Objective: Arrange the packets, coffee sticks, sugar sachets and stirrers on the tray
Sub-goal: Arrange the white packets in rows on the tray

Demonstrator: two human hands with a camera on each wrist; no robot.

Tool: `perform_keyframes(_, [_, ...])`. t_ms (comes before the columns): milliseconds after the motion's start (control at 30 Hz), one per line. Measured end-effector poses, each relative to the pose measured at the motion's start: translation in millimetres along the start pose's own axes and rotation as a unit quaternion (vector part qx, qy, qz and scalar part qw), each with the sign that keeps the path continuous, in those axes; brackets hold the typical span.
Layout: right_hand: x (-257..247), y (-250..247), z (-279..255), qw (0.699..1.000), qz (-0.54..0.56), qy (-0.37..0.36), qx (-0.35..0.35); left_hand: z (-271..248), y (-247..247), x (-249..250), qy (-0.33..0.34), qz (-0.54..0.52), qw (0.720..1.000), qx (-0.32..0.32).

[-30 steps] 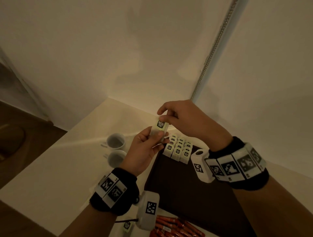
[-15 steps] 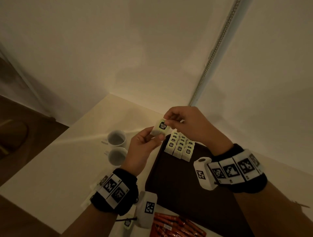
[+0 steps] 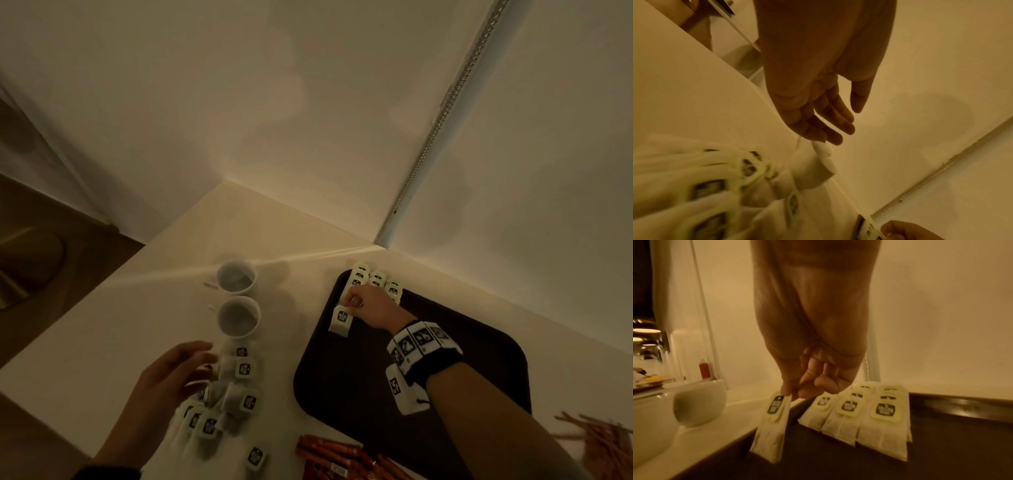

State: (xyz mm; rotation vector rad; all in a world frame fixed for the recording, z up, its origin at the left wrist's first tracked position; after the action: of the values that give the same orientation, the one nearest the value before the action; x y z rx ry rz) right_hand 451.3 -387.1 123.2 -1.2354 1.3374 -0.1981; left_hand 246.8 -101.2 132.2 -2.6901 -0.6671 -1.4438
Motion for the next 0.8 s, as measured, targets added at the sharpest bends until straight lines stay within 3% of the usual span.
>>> perform_keyframes(233, [22.7,-3.6,8.5,0.994,0.02,0.037,0.1,-11.1,-50.9,-30.8,-0.077,0.021,0.993,0.084])
perform_keyframes(633, [30.9,-1.6,19.0,0.986,0.018,0.057,0.153,-18.3,-60.7,-43.6,-0.113,0.024,0.987,0.113])
perform_keyframes(733, [-0.3,4.2,12.1,0.982,0.008,0.01,0.189,-24.4,-61.7,-48.6,-0.108,0.017,0.987,0.115])
perform_keyframes(800, [-35.6,29.2,1.3,0.988,0.028,-0.061,0.136,-28.0,-61.6,-50.8,-0.106,0.009,0.988,0.109])
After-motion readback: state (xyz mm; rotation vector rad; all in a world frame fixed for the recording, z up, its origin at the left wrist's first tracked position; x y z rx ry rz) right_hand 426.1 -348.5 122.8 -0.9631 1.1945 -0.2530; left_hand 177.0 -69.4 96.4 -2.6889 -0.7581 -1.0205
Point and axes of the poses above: each hand's wrist, its own z-axis towards the middle knuckle, its own y-axis out of the palm, x = y × z, the point moved 5 cm from there along z, towards the middle knuckle, and after that the axes turned 14 degrees about -y, right-handed, at the moved point
